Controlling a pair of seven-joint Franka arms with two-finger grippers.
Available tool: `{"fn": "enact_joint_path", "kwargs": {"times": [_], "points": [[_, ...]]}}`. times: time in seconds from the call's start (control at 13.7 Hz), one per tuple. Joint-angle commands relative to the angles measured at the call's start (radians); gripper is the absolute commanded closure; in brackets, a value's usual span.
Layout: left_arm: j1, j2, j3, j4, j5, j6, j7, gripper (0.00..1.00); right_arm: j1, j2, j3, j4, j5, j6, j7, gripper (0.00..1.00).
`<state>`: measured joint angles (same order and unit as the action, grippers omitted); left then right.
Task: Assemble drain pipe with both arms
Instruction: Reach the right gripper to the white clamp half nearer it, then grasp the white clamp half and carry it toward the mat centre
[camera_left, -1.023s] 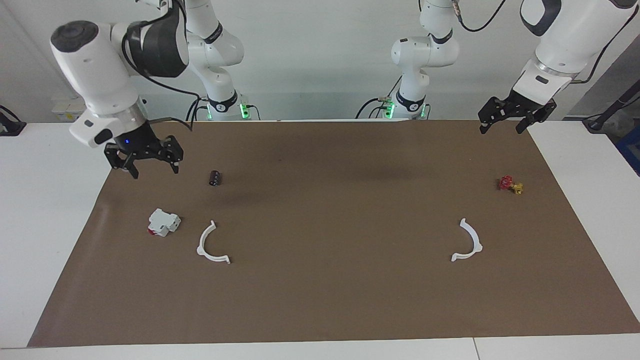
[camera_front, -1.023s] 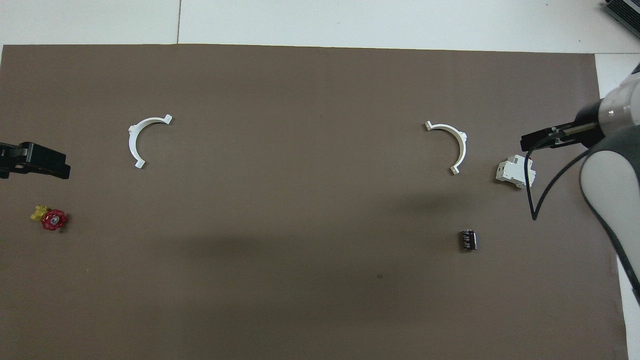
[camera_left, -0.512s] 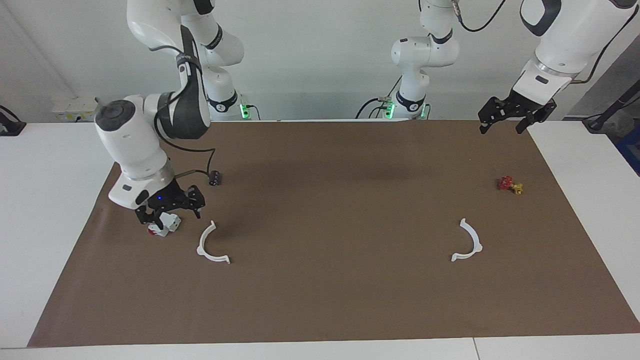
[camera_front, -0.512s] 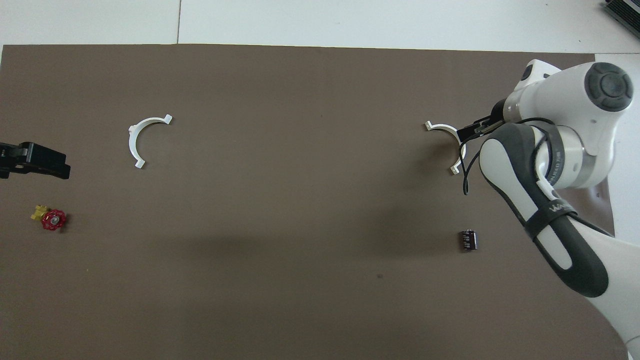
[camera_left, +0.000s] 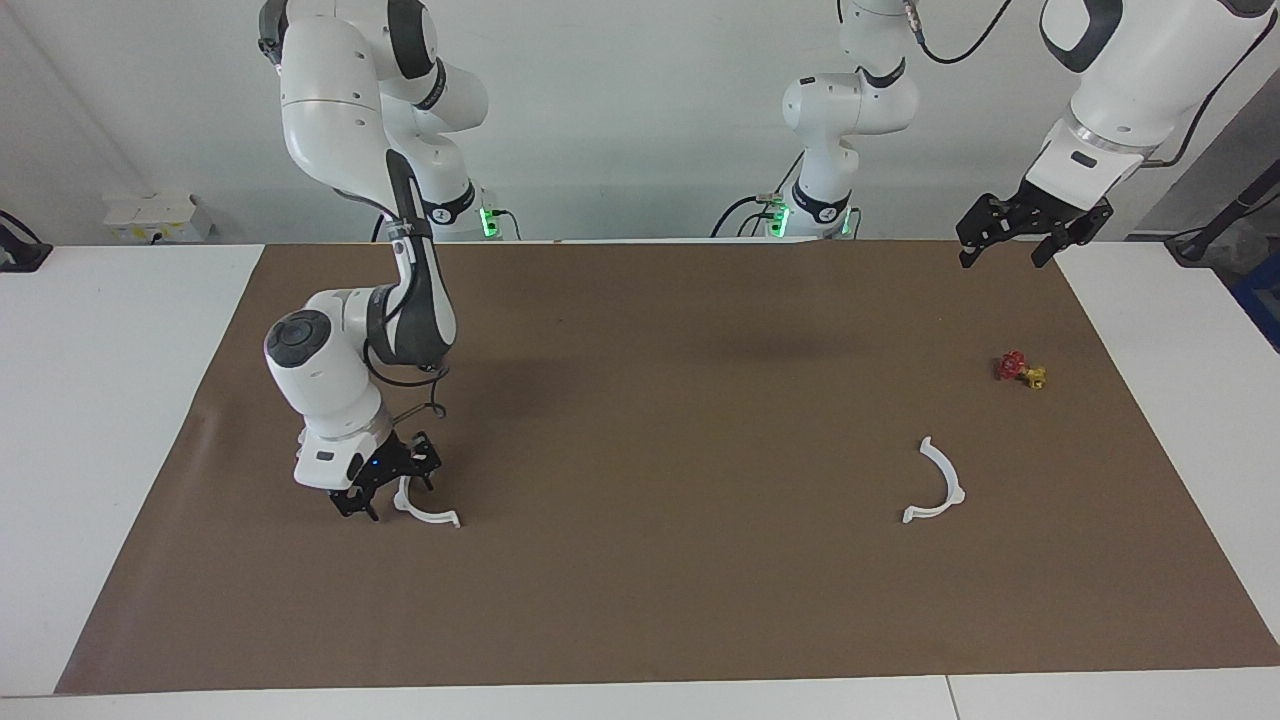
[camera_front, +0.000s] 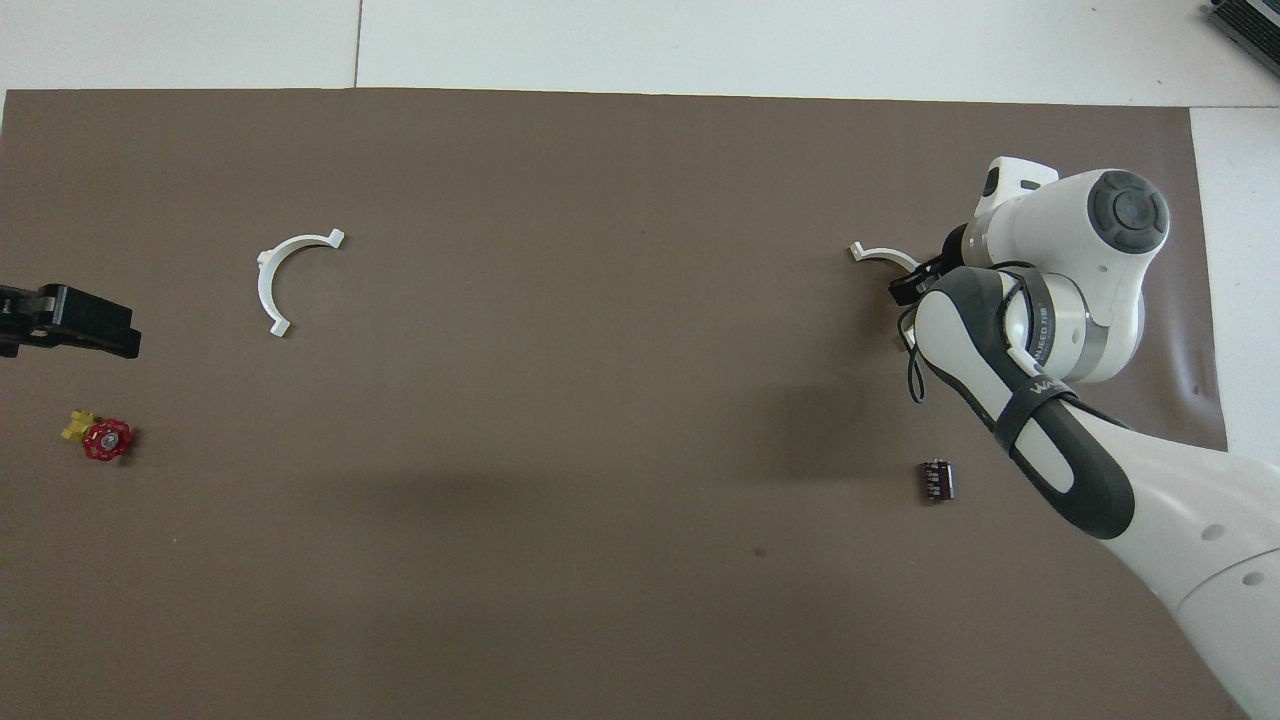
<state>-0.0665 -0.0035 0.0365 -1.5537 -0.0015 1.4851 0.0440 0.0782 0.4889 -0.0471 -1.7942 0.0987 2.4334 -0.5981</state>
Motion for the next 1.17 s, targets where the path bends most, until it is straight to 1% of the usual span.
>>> {"fn": "enact_joint_path", "kwargs": {"times": [0.0, 0.22, 0.29, 0.37, 0.66, 0.73, 0.8, 0.95, 1.1], "points": [[0.008, -0.026, -0.003, -0.026, -0.011, -0.005, 0.004, 0.00, -0.003, -0.009, 0.004, -0.044, 0.030, 0.053, -0.058, 0.33], [0.008, -0.026, -0.003, -0.026, -0.011, -0.005, 0.004, 0.00, -0.008, -0.007, 0.004, -0.045, 0.030, 0.053, -0.066, 0.36], [0.008, -0.026, -0.003, -0.026, -0.011, -0.005, 0.004, 0.00, -0.008, -0.007, 0.004, -0.045, 0.030, 0.053, -0.068, 0.57], [0.008, -0.026, -0.003, -0.026, -0.011, -0.005, 0.004, 0.00, -0.008, -0.007, 0.003, -0.045, 0.030, 0.055, -0.069, 1.00], [0.008, -0.026, -0.003, -0.026, -0.011, -0.005, 0.004, 0.00, 0.002, -0.010, 0.004, -0.034, 0.032, 0.044, -0.005, 1.00], [0.007, -0.026, -0.003, -0.026, -0.011, -0.005, 0.004, 0.00, 0.003, -0.022, 0.004, -0.034, 0.032, 0.033, 0.036, 1.00], [0.008, -0.026, -0.003, -0.026, -0.011, -0.005, 0.004, 0.00, 0.018, -0.039, 0.006, -0.033, 0.032, 0.012, 0.105, 1.00], [0.008, -0.026, -0.003, -0.026, -0.011, -0.005, 0.004, 0.00, 0.079, -0.067, 0.004, -0.010, 0.021, -0.052, 0.301, 1.00], [0.008, -0.026, -0.003, -0.026, -0.011, -0.005, 0.004, 0.00, 0.153, -0.073, -0.002, 0.025, 0.010, -0.106, 0.487, 1.00]]}}
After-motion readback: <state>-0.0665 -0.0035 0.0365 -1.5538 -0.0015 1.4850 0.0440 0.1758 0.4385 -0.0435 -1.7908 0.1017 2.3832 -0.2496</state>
